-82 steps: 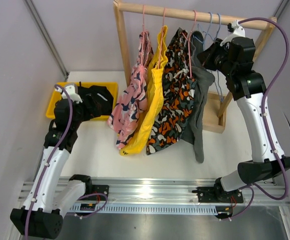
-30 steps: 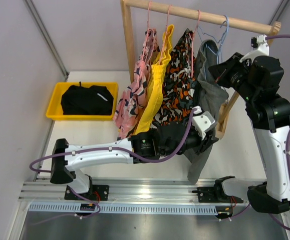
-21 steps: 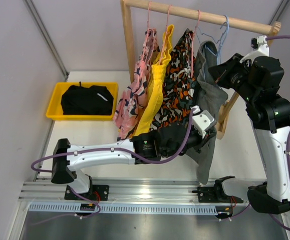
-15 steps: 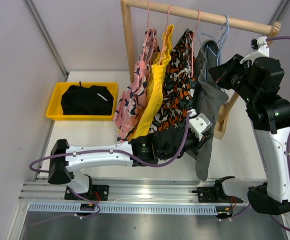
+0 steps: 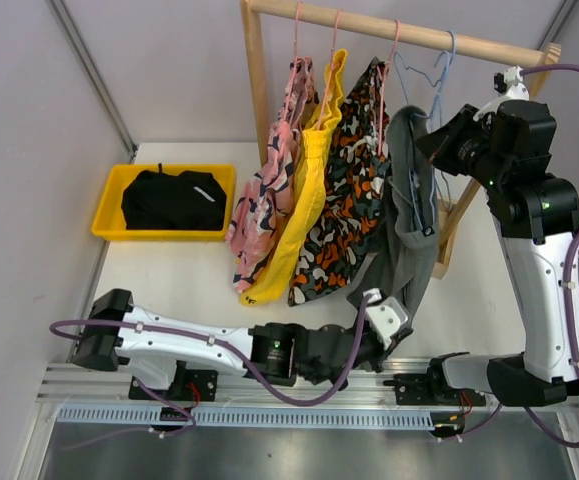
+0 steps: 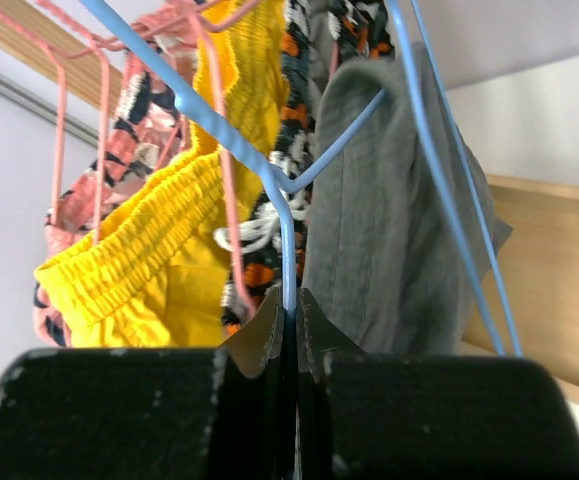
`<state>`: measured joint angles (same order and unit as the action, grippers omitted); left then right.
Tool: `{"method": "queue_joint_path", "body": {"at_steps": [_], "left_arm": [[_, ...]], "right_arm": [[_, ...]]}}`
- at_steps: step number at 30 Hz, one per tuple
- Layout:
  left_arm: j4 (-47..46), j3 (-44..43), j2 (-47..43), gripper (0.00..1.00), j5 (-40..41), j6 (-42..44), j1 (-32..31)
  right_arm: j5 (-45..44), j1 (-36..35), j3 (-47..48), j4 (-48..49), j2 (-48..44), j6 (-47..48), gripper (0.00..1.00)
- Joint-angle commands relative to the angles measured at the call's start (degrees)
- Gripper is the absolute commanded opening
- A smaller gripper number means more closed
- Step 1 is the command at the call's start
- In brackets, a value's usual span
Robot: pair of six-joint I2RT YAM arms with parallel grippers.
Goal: Remove the shorts from the hanger
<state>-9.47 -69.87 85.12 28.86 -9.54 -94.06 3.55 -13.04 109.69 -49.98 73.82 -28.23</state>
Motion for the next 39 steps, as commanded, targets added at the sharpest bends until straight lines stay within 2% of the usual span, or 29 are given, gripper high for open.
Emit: {"method": "queue_joint_path", "body": {"at_steps": [1, 9, 13, 18, 23, 24, 27, 29, 31, 34, 39], "left_arm": [[0.6, 3.1, 0.7, 0.0, -2.2, -5.5, -5.3], [1.8, 2.5, 1.9, 0.0, -0.5, -4.6, -5.2], [5.1, -1.1, 2.8, 0.0, 1.4, -4.3, -1.7], [11.8, -10.6, 5.0, 0.0, 0.1, -3.6, 9.1], [20.5, -26.4, 11.6, 0.0, -2.6, -2.5, 20.1], [22.4, -32.4, 14.3, 0.0, -3.0, -2.2, 21.4], [27.6, -36.9, 17.0, 0.0, -3.6, -2.7, 23.5], [26.2, -34.8, 15.5, 0.0, -5.4, -3.2, 22.8], [24.2, -27.8, 12.1, 0.0, -5.7, -5.1, 21.4], [23.2, -17.3, 7.7, 0.0, -3.2, -6.6, 16.0], [26.1, -9.9, 1.5, 0.0, 1.7, -11.4, 4.3]], "right_arm": [[-0.9, 2.0, 4.7, 9.6, 0.9, 0.8, 0.0], [-0.1, 2.8, 2.6, 8.6, -0.2, 0.4, 0.0], [0.8, 2.8, 2.3, 5.8, -1.8, -0.2, 0.0], [3.7, 2.7, -0.2, 1.5, -5.9, -2.3, 0.0], [6.6, 2.1, -0.8, -4.2, -10.2, -3.5, 0.0], [6.8, 2.1, -0.6, -5.6, -10.7, -3.7, 0.0], [6.9, 2.1, -0.3, -5.7, -12.1, -3.2, 0.0], [6.3, 2.1, 0.5, -5.7, -10.8, -2.6, 0.0], [5.7, 2.1, 4.2, -5.9, -8.8, -1.4, 0.0], [3.8, 2.2, 8.6, -4.1, -4.6, 0.0, 0.0], [3.4, 3.0, 12.0, 1.0, 2.5, 0.4, 0.0]]}}
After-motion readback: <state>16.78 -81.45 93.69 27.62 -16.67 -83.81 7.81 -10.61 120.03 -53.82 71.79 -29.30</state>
